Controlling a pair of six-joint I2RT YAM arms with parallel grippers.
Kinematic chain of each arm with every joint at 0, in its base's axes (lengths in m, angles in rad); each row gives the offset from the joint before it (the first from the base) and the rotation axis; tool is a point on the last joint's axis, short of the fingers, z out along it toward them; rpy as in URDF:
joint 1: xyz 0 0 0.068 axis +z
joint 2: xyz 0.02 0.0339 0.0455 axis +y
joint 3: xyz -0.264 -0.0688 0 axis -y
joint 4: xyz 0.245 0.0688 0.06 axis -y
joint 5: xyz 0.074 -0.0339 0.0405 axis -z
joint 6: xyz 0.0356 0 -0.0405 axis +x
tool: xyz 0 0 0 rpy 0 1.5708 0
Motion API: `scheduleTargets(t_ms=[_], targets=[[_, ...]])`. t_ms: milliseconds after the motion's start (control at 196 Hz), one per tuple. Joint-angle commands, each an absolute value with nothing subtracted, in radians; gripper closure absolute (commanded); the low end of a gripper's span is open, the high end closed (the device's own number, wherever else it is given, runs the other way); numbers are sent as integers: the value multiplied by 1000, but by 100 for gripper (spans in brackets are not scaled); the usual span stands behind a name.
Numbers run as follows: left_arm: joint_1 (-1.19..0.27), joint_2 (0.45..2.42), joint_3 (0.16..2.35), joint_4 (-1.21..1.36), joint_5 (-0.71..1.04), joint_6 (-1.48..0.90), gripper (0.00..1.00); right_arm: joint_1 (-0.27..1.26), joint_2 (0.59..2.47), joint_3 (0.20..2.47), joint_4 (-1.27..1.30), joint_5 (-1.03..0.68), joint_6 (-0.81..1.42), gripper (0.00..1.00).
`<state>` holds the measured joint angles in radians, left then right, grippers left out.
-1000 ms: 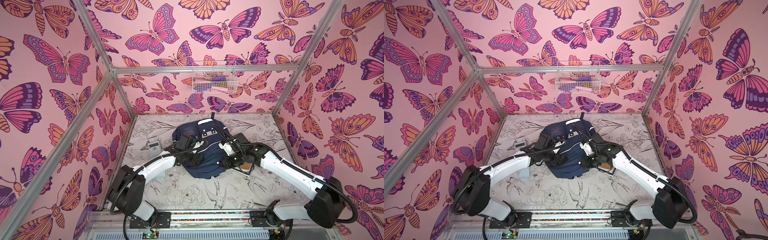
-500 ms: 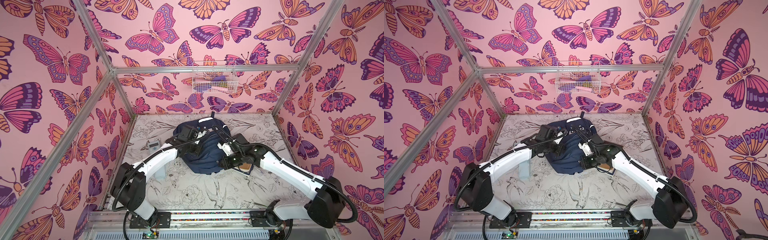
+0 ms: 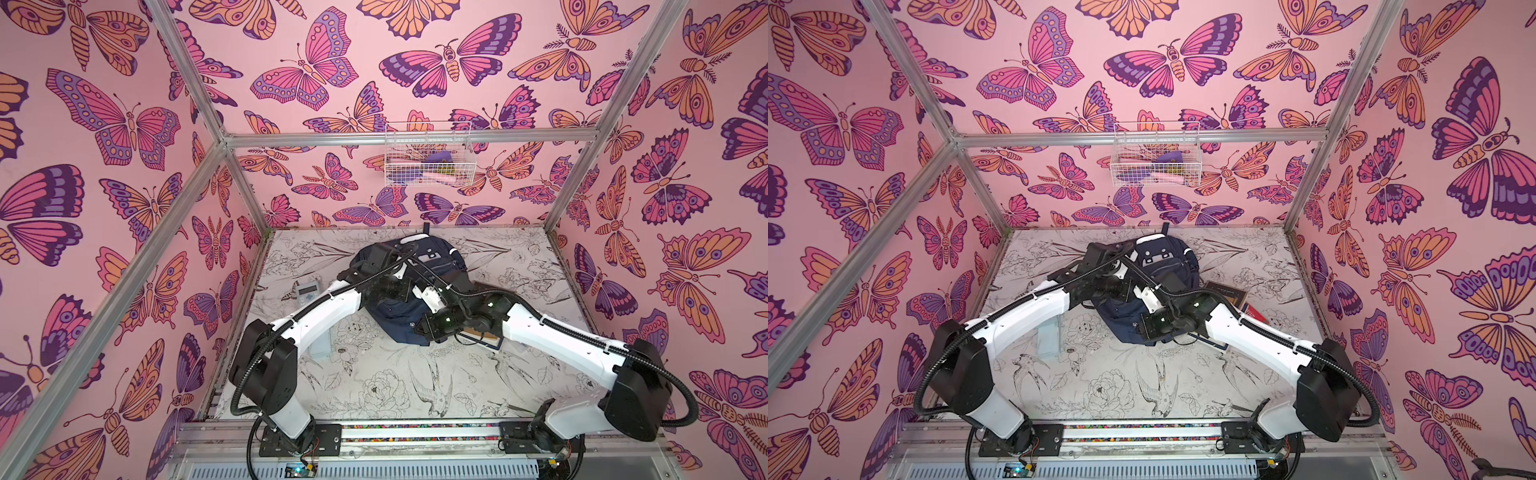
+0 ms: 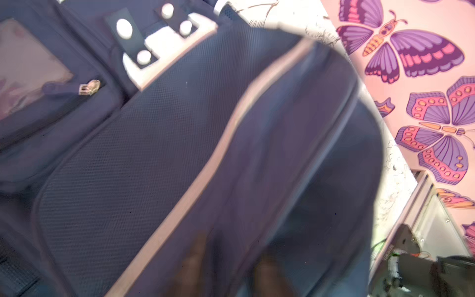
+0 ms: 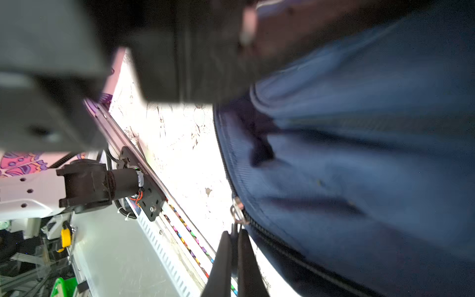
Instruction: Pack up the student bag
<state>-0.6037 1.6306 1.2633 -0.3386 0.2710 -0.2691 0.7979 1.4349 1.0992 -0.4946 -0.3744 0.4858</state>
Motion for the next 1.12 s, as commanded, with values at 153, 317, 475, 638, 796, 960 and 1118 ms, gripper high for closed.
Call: scheduleTargets(t_ms=[153,317,475,638,796,960,1118], targets=[[-613,1528,1089,-302,261,-118,29,755,1365,1026,-450,-425,498,100],[-616,1497,1037,-339,248,-4,20,747,1347,992,-420,-431,517,100],[-620,1523,1023,-357,232,73,12,739,1344,977,-406,-452,527,100],[-625,1585,1043,-341,191,77,16,737,1325,964,-397,-462,539,100],[-631,1645,1062,-321,257,92,22,735,1316,957,-399,-463,545,100],[-630,1660,1110,-314,239,66,72,732,1307,953,-407,-452,545,100],[-628,1610,1199,-312,256,-29,100,732,1317,957,-419,-448,542,100]])
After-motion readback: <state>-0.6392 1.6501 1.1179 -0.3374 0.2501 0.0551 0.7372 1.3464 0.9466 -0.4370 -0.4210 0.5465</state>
